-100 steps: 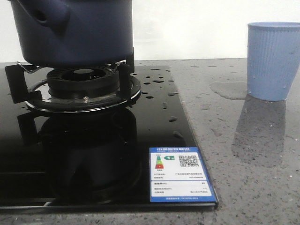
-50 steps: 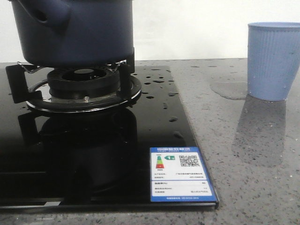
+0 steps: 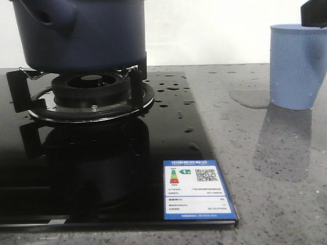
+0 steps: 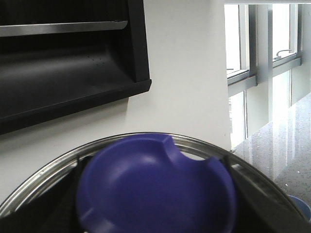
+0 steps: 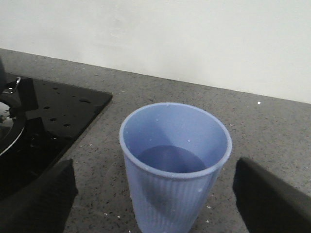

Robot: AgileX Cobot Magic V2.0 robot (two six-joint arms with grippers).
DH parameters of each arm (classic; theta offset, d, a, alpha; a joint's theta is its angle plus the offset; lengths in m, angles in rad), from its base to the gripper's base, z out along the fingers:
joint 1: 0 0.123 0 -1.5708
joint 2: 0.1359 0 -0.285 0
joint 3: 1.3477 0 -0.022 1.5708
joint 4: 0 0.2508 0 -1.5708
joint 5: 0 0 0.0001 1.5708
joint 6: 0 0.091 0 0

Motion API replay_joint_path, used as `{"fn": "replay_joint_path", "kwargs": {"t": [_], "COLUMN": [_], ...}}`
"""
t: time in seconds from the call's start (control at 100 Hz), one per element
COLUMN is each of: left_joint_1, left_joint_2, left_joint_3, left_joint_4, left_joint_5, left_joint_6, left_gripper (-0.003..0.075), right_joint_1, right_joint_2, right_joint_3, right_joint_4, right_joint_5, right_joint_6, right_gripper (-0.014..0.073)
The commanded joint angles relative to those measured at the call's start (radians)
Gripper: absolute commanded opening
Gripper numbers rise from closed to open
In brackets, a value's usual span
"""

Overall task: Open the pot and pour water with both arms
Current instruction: 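Move the right gripper down around the light blue ribbed cup, then close the right gripper on the cup and lift it off the counter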

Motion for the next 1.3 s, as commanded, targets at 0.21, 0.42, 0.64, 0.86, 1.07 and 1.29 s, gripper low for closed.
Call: {"fn": "replay_joint_path", "kwargs": {"t": [0.21,0.42,0.64,0.86,1.07,1.29], "left_joint_1": [-0.006,-0.006,-0.006,-0.006,-0.006,-0.006], "left_joint_2": [-0.023,-0.023,-0.023,-0.023,-0.023,-0.023], "left_joint_3": [-0.042,-0.042,-0.042,-0.042,-0.042,-0.042], "left_joint_4": [-0.068,-0.068,-0.068,-0.068,-0.068,-0.068], "left_joint_5": [0.013,0.013,0.013,0.013,0.021,0.039], "left_joint_6": [-0.008,-0.008,-0.008,-0.008,-0.008,-0.008], "left_gripper": [0.0251,0.0251,0.0251,0.0251,0.0251,0.0251], "right_joint_1": [0.008,0.008,0.008,0.008,0.008,0.008], "right_joint_2": [0.126,0.185,0.239,0.308,0.380,0.434], "right_joint_3": [-0.029,-0.029,-0.029,-0.029,-0.039,-0.051], "right_joint_4": [0.008,-0.072,-0.183,-0.183,-0.209,-0.213], "right_joint_5": [-0.194,-0.234,-0.324,-0.372,-0.445,-0.519], "right_joint_6": [0.015,0.119,0.278,0.289,0.345,0.359], "right_gripper": [0.0579,0.0578,0.0579,0.0579,0.0538,0.0446]}}
